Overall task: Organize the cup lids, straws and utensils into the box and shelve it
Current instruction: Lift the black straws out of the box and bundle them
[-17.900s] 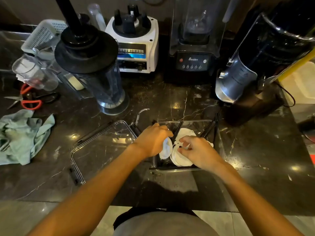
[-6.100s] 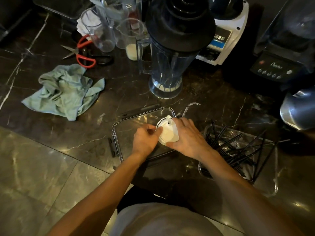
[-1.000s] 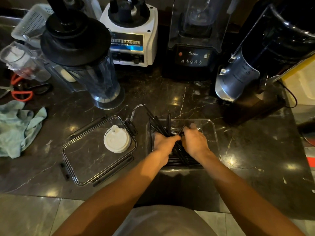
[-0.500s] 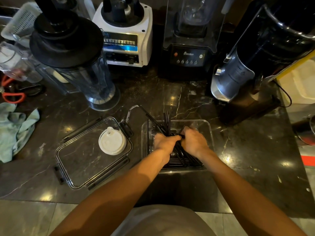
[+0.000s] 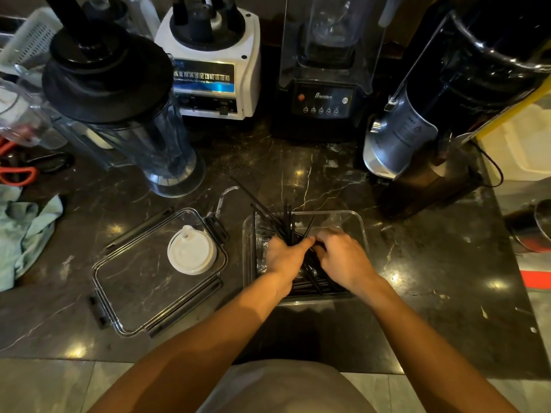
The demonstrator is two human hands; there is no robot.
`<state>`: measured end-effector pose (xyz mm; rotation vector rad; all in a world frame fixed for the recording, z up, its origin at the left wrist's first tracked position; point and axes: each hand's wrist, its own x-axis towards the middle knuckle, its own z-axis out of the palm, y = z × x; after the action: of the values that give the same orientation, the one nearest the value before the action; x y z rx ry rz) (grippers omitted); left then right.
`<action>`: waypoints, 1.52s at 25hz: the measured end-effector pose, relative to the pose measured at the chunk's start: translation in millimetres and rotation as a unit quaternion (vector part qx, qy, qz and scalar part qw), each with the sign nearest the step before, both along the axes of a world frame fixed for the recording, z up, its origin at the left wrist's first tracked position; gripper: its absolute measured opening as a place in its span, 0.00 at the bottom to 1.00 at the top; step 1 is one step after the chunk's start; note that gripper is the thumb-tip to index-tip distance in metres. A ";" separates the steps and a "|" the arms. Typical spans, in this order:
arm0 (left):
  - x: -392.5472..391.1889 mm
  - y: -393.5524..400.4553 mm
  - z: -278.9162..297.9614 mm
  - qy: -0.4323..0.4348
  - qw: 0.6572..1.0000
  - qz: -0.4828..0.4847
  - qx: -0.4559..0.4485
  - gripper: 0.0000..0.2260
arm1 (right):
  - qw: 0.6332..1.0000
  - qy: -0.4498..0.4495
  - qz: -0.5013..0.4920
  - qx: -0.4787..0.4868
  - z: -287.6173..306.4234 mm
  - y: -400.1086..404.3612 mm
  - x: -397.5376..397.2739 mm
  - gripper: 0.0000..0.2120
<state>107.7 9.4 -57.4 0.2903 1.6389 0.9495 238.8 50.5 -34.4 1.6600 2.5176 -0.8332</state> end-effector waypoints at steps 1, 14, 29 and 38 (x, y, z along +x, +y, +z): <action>2.5 -2.9 1.8 0.000 1.000 0.001 0.010 0.11 | 1.000 0.000 0.001 -0.001 0.0 -1.5 2.3 0.09; -0.4 -7.7 9.7 -0.017 0.997 0.040 0.061 0.09 | 0.989 0.094 -0.026 -0.109 -8.8 -19.6 11.4 0.12; -24.5 -16.0 7.4 0.089 0.949 -0.238 0.190 0.04 | 0.905 0.339 -0.243 -0.088 28.1 -6.0 19.1 0.12; -29.7 -11.7 6.4 0.073 0.969 -0.186 0.143 0.04 | 0.979 -0.142 0.064 -0.133 12.3 -13.3 11.7 0.19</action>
<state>77.9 -2.3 -51.0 0.8518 1.5035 0.8862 250.5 37.1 -22.1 1.4039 2.1863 -0.8132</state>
